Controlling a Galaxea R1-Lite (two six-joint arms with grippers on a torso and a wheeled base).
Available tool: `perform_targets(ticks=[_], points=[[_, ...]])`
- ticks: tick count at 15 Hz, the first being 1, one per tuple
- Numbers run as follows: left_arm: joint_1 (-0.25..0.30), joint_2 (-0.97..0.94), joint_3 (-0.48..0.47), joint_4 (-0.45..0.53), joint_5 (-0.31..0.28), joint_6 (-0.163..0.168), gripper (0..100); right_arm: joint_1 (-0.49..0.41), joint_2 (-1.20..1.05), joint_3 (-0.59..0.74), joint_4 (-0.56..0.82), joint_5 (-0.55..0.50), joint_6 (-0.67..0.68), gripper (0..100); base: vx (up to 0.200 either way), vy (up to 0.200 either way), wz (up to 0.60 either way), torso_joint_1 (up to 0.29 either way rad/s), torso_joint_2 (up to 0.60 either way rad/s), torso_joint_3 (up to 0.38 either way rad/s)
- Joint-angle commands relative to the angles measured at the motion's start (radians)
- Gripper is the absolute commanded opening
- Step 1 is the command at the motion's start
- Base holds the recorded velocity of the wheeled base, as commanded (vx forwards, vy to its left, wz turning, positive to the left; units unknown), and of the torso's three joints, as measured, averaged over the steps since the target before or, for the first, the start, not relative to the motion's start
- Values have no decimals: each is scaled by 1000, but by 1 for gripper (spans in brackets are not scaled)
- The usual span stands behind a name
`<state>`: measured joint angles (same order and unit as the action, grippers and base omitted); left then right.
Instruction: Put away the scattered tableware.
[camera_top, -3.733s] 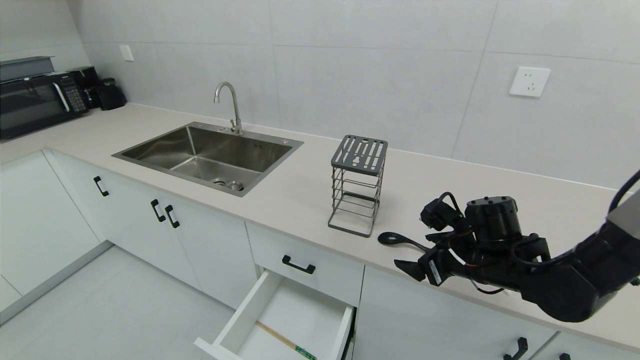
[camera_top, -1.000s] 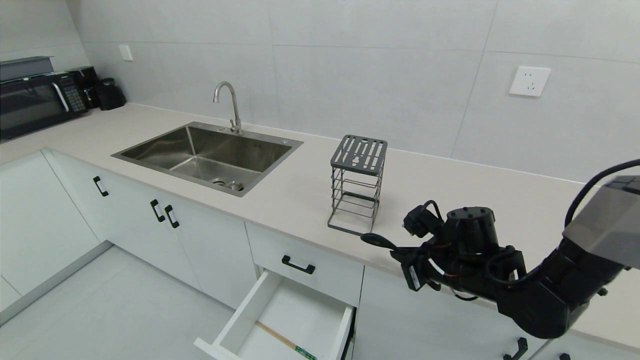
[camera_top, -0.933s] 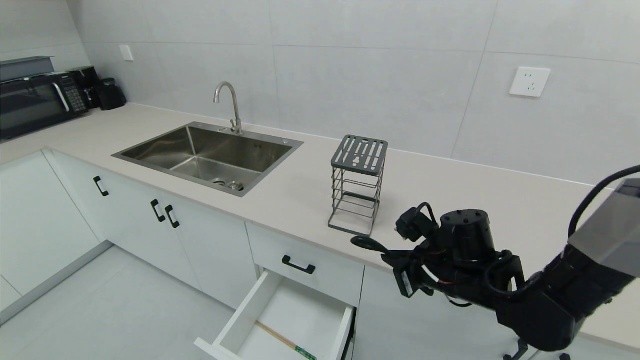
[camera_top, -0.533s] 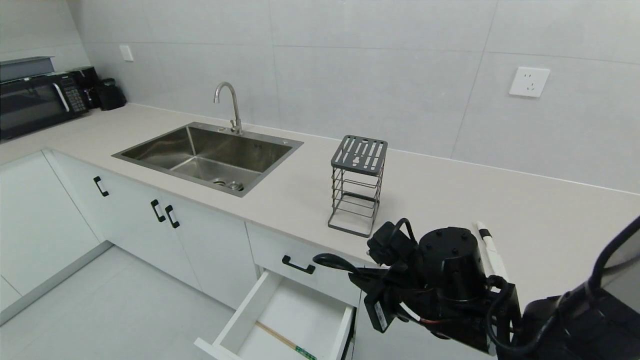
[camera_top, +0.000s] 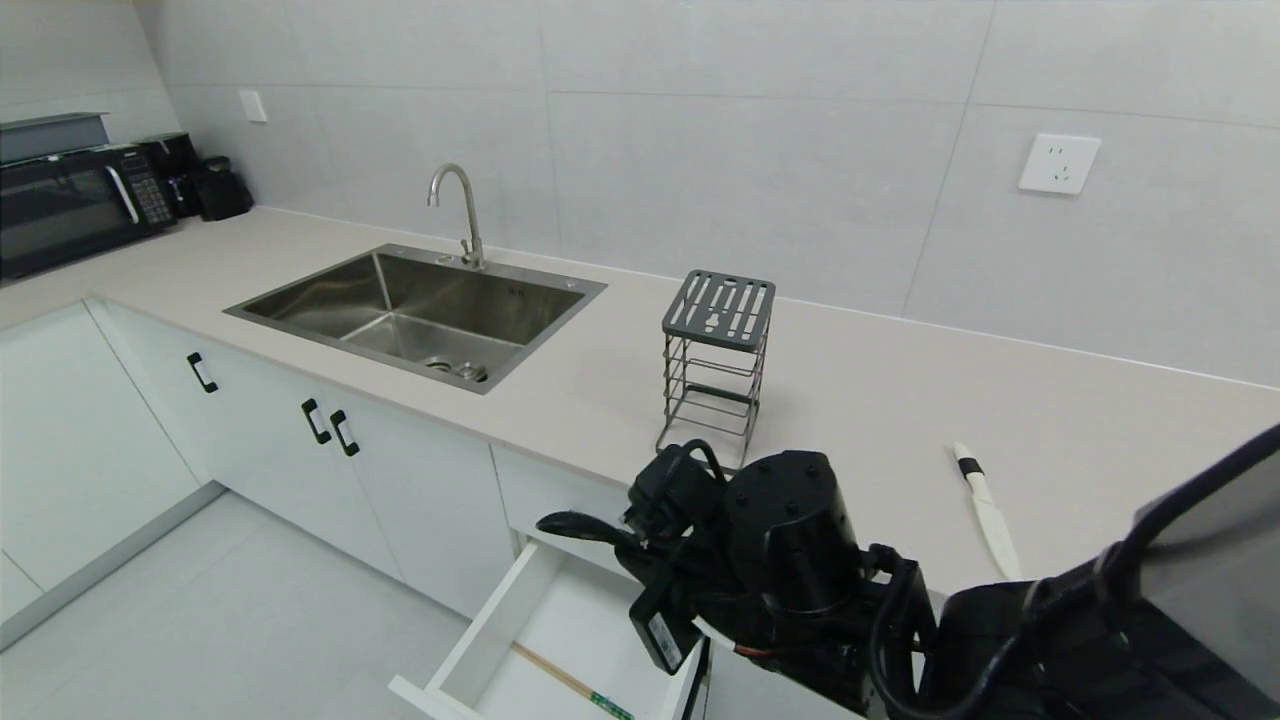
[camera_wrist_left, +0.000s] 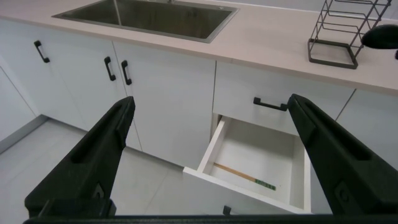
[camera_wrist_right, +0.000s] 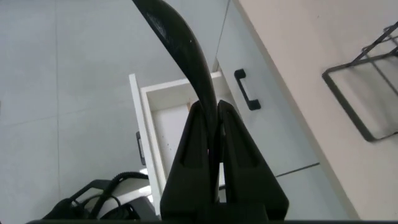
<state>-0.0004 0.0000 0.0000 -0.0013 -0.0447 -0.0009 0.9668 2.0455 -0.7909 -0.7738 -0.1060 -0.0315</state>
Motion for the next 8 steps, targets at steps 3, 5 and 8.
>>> perform_targets(ticks=[3,5,8], points=[[0,2,0,0,0,-1,100,12,85,-119,79,-3,2,0,0,0,0,0,0,0],[0,2,0,0,0,1,100,9,113,-185,110,-1,15,0,0,0,0,0,0,0],[0,0,0,0,0,-1,100,13,147,-243,113,-3,61,0,0,0,0,0,0,0]])
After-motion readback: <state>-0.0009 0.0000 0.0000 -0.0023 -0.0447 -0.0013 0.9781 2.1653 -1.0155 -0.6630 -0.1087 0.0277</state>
